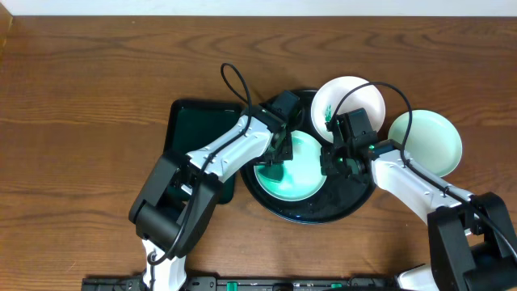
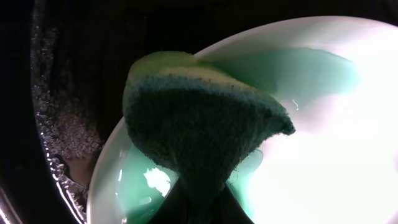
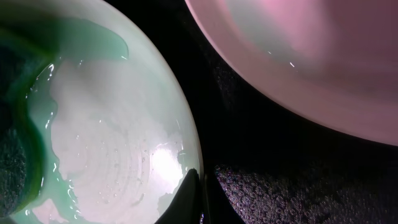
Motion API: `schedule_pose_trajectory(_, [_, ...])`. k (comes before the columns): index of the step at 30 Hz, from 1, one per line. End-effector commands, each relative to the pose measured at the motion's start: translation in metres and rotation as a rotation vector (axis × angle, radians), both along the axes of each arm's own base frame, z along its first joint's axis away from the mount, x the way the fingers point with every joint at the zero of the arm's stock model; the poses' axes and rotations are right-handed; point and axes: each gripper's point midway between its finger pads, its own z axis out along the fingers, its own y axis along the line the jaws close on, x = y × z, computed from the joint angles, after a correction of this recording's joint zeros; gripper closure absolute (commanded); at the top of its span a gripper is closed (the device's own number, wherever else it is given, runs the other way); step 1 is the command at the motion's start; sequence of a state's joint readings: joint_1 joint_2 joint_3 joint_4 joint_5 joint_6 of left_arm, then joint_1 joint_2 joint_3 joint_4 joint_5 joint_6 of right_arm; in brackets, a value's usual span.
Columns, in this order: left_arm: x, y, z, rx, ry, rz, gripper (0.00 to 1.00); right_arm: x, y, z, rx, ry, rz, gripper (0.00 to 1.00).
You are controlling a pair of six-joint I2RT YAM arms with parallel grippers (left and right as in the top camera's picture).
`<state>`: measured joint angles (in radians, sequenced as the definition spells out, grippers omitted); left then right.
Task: Clean dirty plates on tray and stack at the side
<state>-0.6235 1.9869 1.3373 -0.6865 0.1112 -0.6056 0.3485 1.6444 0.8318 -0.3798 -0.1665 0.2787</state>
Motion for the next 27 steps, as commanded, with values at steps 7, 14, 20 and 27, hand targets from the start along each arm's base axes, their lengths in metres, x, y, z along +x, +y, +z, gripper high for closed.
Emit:
schedule_pose_trajectory(7, [-0.028, -0.012, -0.03, -0.056, 0.114, -0.037, 0.93, 0.005, 0.003, 0.004, 0.0, -0.016, 0.008, 0.99])
schedule_pose_trajectory(14, [-0.029, -0.042, -0.015, -0.209, 0.135, -0.102, 0.93, 0.005, 0.003, 0.004, 0.0, -0.017, 0.008, 0.99])
schedule_pose_trajectory(20, [-0.007, -0.043, 0.027, -0.293, 0.048, -0.091, 0.93, 0.005, 0.003, 0.004, 0.0, -0.016, 0.008, 0.99])
schedule_pose_trajectory(27, [0.019, -0.022, 0.078, -0.281, -0.133, -0.063, 0.92, 0.005, 0.004, 0.004, 0.0, -0.017, 0.008, 0.99])
